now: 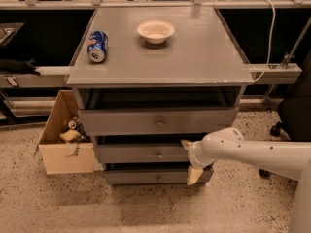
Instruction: Open middle drawer
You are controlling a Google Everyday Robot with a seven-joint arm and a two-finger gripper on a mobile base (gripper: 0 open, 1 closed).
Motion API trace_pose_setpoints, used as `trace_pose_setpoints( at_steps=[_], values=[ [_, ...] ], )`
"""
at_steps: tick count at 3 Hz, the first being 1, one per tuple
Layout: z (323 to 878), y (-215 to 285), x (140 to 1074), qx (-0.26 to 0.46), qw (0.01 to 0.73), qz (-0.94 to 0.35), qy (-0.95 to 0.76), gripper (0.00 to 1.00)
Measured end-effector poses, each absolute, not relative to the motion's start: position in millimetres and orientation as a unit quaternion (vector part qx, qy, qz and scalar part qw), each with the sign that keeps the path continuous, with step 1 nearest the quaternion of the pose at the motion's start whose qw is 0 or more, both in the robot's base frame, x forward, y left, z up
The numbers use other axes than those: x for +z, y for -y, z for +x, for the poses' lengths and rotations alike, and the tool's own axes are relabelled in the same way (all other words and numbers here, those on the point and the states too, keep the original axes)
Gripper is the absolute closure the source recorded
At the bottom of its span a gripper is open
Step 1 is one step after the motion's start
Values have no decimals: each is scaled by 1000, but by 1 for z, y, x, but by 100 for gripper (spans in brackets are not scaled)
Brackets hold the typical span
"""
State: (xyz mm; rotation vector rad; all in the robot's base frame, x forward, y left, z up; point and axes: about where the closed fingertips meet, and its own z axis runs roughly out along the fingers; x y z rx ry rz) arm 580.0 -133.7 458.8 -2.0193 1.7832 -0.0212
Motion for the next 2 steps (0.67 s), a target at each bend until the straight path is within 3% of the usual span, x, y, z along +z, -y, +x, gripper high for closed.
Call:
trace_pose_setpoints(
  at_steps=[2],
  values=[
    [604,114,445,-9,214,-725,-654,0]
  ],
)
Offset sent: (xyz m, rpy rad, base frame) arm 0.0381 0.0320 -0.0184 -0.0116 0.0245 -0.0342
